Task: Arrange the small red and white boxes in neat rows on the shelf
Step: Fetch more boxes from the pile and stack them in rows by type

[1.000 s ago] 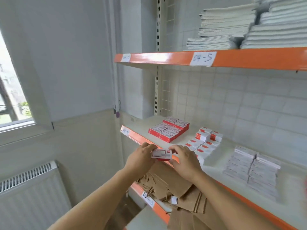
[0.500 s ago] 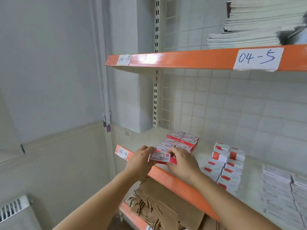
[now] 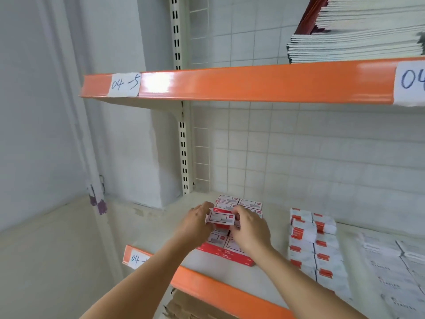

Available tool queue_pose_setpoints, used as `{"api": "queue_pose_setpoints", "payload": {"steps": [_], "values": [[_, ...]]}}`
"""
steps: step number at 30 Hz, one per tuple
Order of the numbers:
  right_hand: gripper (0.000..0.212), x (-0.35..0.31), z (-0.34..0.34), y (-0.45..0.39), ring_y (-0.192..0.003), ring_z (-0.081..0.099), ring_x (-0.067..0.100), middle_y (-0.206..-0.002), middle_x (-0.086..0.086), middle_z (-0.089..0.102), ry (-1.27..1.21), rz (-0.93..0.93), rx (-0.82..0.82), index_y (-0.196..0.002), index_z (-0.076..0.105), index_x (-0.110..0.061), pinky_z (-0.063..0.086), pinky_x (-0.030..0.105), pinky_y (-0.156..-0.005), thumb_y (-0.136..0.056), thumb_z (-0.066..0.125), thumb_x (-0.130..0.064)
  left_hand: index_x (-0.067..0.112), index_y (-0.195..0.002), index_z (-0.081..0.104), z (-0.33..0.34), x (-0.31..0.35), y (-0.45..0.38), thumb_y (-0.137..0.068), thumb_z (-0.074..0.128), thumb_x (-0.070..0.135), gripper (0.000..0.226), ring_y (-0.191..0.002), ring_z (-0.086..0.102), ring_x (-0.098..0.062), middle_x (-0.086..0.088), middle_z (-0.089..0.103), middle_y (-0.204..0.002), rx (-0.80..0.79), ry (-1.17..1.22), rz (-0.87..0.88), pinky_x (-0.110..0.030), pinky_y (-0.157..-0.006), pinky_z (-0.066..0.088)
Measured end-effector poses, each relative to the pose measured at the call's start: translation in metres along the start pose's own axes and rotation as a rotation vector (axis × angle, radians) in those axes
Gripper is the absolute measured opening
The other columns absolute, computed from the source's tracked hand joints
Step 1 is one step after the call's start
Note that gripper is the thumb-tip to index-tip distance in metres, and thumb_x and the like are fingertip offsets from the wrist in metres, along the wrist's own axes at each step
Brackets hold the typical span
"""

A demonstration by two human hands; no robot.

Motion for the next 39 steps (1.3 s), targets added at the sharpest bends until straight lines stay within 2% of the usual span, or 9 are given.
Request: {"api": "queue_pose_setpoints", "payload": {"steps": [11,16,20,26,33,39], "values": [[0.03,0.001,0.009,-0.015,-0.103,0.059,0.016,-0.11,-0.01,0.066,0.169,0.118,0.112,-0.12,0.051,-0.028,0.038,0.03,-0.091,-0.091,0.059,-0.029,0.03,-0.132,0.037,0.014,-0.022,-0.04,-0.089,0.059,0.032,0.048,-0.112,0.05,-0.013,0.009,0.055,-0.124,-0.049,-0.005,0.089,-0.028,-0.079,0.044],[0.031,-0.003,0.006,-0.012,-0.107,0.057,0.015,-0.112,-0.011,0.065,0.198,0.138,0.124,-0.121,0.052,-0.028,0.036,0.031,-0.089,-0.091,0.056,-0.034,0.028,-0.135,0.039,0.009,-0.015,-0.038,-0.089,0.058,0.033,0.05,-0.118,0.043,-0.013,0.008,0.049,-0.13,-0.013,-0.004,0.185,-0.029,-0.083,0.044],[0.04,-0.001,-0.008,-0.005,-0.116,0.051,0.018,-0.122,-0.007,0.061,0.295,0.139,0.116,-0.128,0.049,-0.026,0.036,0.034,-0.091,-0.093,0.048,-0.045,0.026,-0.137,0.04,0.007,0.007,-0.034,-0.091,0.053,0.04,0.05,-0.126,0.036,-0.013,0.009,0.045,-0.136,0.007,-0.05,0.309,-0.029,-0.095,0.04],[0.054,0.038,-0.049,0.032,-0.131,0.037,0.019,-0.141,-0.005,0.046,0.402,0.235,0.082,-0.142,0.035,-0.024,0.03,0.036,-0.104,-0.094,0.041,-0.049,0.023,-0.146,0.029,0.033,0.072,-0.024,-0.096,0.037,0.052,0.059,-0.141,0.023,-0.018,0.003,0.03,-0.152,-0.134,-0.135,0.464,-0.034,-0.114,0.022],[0.061,0.13,-0.116,0.129,-0.137,0.029,0.019,-0.15,-0.003,0.035,0.481,0.474,0.052,-0.148,0.022,-0.024,0.021,0.036,-0.112,-0.095,0.032,-0.053,0.021,-0.15,0.018,0.088,0.182,0.019,-0.095,0.022,0.059,0.067,-0.146,0.011,-0.02,0.0,0.017,-0.158,-0.274,-0.16,0.656,-0.039,-0.118,0.012],[0.066,0.203,-0.187,0.234,-0.142,0.023,0.021,-0.155,0.0,0.026,0.487,0.649,0.064,-0.15,0.016,-0.024,0.016,0.037,-0.114,-0.094,0.034,-0.055,0.02,-0.151,0.014,0.139,0.299,0.084,-0.093,0.017,0.062,0.072,-0.147,0.004,-0.02,0.0,0.009,-0.159,-0.372,-0.15,0.787,-0.04,-0.118,0.006]]}}
Point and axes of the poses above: each hand's wrist, its own y-axis away from the middle knuckle, its own z-axis out of the palm, x = y × z, the point moved 10 cm from there along -y, towards the middle knuckle
